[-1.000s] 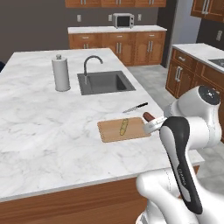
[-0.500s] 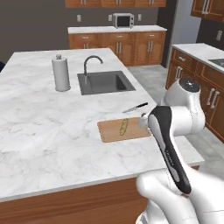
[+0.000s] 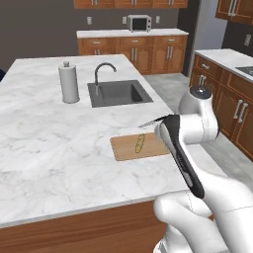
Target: Retrieve the sausage and cheese from the fridge and place them on the cutting board on the counter.
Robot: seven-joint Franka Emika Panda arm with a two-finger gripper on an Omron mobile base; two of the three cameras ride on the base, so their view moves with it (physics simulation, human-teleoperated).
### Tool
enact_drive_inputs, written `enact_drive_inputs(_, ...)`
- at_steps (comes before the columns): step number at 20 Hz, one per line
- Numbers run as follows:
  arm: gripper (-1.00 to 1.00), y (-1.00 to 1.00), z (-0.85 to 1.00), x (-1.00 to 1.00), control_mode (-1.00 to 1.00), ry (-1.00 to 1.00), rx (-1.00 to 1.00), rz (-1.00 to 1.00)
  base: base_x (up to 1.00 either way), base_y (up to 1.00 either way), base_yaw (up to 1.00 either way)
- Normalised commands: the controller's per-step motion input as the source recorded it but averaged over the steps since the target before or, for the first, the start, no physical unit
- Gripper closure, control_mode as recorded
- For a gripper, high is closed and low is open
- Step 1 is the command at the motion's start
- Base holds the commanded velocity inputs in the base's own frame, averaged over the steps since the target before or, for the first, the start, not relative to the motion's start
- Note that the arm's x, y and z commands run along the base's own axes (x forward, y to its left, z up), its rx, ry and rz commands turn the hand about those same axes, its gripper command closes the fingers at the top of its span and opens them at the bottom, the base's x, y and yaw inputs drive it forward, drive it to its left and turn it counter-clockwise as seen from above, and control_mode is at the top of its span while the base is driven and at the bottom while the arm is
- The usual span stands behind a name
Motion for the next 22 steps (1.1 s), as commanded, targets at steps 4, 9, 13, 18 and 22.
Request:
enact_drive_inputs(4, 1.00, -0.23, -0.44, 0.41, -1.00, -0.02, 0.00, -0.27, 0.00, 0.00, 0.00)
enact_drive_inputs(9, 1.00, -0.07, -0.43, 0.40, -1.00, 0.02, 0.05, -0.17, 0.00, 0.00, 0.00)
enact_drive_inputs(13, 1.00, 0.00, -0.26, 0.39, -1.00, 0.00, 0.12, -0.03, 0.00, 0.00, 0.00)
enact_drive_inputs(18, 1.00, 0.00, -0.16, 0.48, -1.00, 0.00, 0.09, 0.00, 0.00, 0.00, 0.00)
enact_drive_inputs(22, 1.00, 0.00, -0.16, 0.47, -1.00, 0.00, 0.09, 0.00, 0.00, 0.00, 0.00)
